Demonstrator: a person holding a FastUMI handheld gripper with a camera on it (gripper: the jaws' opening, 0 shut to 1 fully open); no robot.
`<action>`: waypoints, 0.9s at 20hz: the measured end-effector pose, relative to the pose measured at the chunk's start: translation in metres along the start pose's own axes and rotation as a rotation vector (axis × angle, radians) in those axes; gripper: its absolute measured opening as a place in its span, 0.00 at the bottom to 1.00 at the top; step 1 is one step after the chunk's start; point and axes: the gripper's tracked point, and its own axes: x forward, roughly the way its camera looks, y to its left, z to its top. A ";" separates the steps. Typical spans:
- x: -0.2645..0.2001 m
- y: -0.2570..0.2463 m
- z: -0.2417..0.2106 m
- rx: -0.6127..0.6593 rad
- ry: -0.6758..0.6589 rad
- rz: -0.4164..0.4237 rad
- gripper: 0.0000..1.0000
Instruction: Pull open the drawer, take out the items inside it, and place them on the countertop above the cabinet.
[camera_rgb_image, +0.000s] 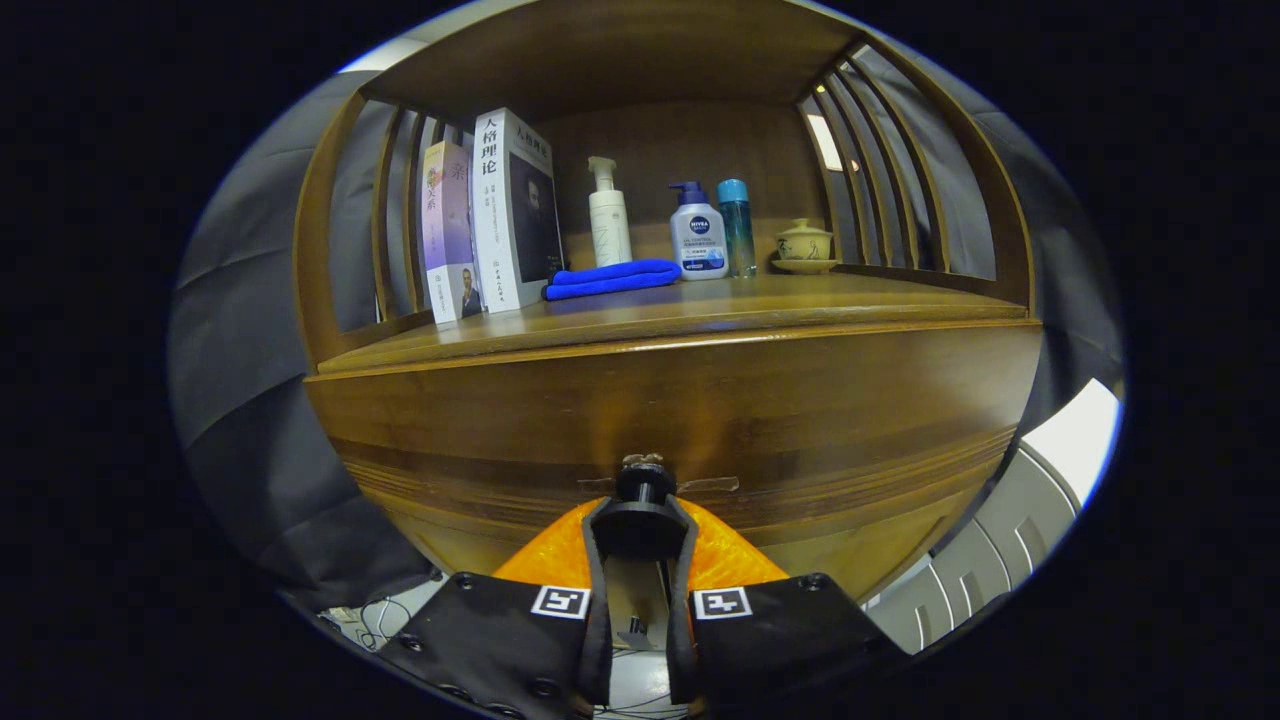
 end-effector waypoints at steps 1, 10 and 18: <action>-0.001 0.000 0.000 -0.002 -0.002 0.001 0.24; -0.004 -0.001 -0.002 0.002 -0.011 0.027 0.24; -0.010 -0.003 -0.004 -0.028 -0.021 0.043 0.24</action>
